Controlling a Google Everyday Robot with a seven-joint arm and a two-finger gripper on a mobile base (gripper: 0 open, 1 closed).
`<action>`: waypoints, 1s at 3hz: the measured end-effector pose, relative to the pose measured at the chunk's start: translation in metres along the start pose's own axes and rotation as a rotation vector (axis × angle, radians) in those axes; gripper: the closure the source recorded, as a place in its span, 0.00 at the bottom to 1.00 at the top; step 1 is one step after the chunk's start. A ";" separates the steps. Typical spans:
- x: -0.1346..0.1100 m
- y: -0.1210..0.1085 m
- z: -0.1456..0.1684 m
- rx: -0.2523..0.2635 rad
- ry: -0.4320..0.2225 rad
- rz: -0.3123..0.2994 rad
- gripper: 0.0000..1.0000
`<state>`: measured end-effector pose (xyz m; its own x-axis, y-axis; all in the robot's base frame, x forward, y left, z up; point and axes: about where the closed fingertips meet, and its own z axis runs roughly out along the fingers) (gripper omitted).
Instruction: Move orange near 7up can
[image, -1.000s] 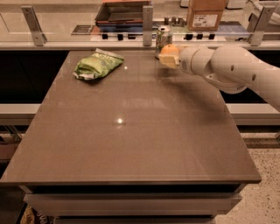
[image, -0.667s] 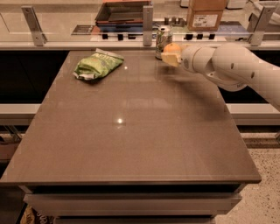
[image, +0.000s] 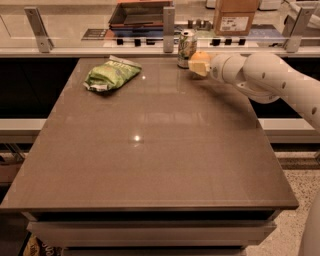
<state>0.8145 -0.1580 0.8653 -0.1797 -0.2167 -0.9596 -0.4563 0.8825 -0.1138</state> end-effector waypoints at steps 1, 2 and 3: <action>0.012 -0.007 0.014 0.000 0.017 0.014 1.00; 0.018 -0.009 0.021 -0.003 0.029 0.015 1.00; 0.018 -0.006 0.022 -0.006 0.029 0.015 0.82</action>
Offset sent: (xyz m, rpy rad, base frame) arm 0.0246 -0.0087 -0.0277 -0.0056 0.0432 -0.0117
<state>0.8333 -0.1584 0.8431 -0.2118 -0.2151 -0.9534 -0.4582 0.8835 -0.0975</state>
